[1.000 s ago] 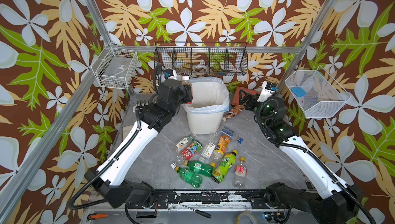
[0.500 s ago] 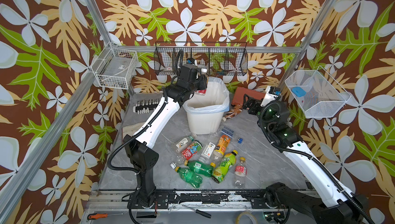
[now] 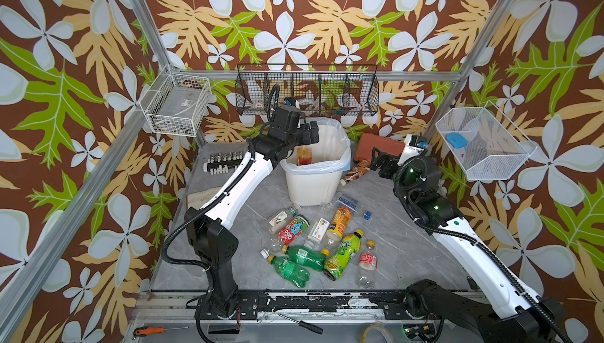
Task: Throw the plastic bottles in the bin
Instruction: 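Carry the tea bottle over the bin with the left gripper and release, then withdraw the left gripper while the right moves to the red-labelled bottle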
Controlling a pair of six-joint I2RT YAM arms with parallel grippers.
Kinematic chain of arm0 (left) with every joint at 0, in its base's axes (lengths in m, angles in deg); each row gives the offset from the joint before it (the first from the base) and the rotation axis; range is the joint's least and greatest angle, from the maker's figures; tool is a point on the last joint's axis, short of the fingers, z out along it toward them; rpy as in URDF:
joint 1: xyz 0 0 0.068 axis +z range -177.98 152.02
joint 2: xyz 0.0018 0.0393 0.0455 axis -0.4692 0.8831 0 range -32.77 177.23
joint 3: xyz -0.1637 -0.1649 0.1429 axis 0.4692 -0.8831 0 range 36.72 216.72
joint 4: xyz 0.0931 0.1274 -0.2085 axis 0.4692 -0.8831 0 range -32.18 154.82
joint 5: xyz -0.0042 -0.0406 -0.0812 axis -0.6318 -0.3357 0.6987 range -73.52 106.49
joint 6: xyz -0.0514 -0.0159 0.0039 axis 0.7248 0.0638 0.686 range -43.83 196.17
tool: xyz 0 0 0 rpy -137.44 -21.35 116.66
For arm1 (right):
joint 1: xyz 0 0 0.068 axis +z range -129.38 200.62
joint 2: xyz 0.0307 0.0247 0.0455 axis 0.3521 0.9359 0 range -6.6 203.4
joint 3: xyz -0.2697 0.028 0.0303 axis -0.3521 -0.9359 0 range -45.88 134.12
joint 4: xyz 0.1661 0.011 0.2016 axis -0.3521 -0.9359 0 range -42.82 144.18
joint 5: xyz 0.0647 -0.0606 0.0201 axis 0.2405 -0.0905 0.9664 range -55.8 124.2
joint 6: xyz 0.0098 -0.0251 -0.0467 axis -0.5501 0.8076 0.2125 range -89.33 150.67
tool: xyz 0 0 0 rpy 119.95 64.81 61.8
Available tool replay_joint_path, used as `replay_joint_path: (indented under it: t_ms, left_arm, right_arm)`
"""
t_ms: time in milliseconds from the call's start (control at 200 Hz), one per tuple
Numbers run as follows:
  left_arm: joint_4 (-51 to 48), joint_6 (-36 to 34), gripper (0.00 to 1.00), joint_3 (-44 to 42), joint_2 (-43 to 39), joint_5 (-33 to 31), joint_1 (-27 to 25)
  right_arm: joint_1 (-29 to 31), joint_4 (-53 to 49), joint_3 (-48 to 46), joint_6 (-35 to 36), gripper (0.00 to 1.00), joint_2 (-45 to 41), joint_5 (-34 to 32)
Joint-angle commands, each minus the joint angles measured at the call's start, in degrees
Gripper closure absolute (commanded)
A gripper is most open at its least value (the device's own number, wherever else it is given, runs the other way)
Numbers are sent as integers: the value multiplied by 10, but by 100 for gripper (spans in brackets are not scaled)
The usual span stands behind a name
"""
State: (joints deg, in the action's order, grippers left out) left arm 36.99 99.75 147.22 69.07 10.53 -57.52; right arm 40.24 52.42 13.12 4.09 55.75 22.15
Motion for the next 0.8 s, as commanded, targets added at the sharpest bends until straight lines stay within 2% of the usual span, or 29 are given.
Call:
replay_joint_path:
  t_ms: [0, 140, 365, 480, 636, 796]
  left_arm:
    - [81, -14, 4, -44, -48, 4, 1]
    - [199, -33, 3, -178, -154, 13, 1]
    - [406, -31, 0, -533, -379, -27, 1]
    - [441, -3, 0, -683, -459, -69, 1]
    - [429, 37, 0, -772, -509, -99, 2]
    - [417, 51, 0, -778, -513, -109, 2]
  right_arm:
    - [0, -4, 1, -7, 0, 3, -3]
    - [0, -14, 0, -10, 0, 13, 8]
    - [0, -34, -6, -14, 0, 18, 4]
    - [1, -47, -14, -17, 0, 21, 2]
    - [0, -69, -18, -2, 1, 30, 15]
    - [0, -128, -10, -8, 1, 40, 37]
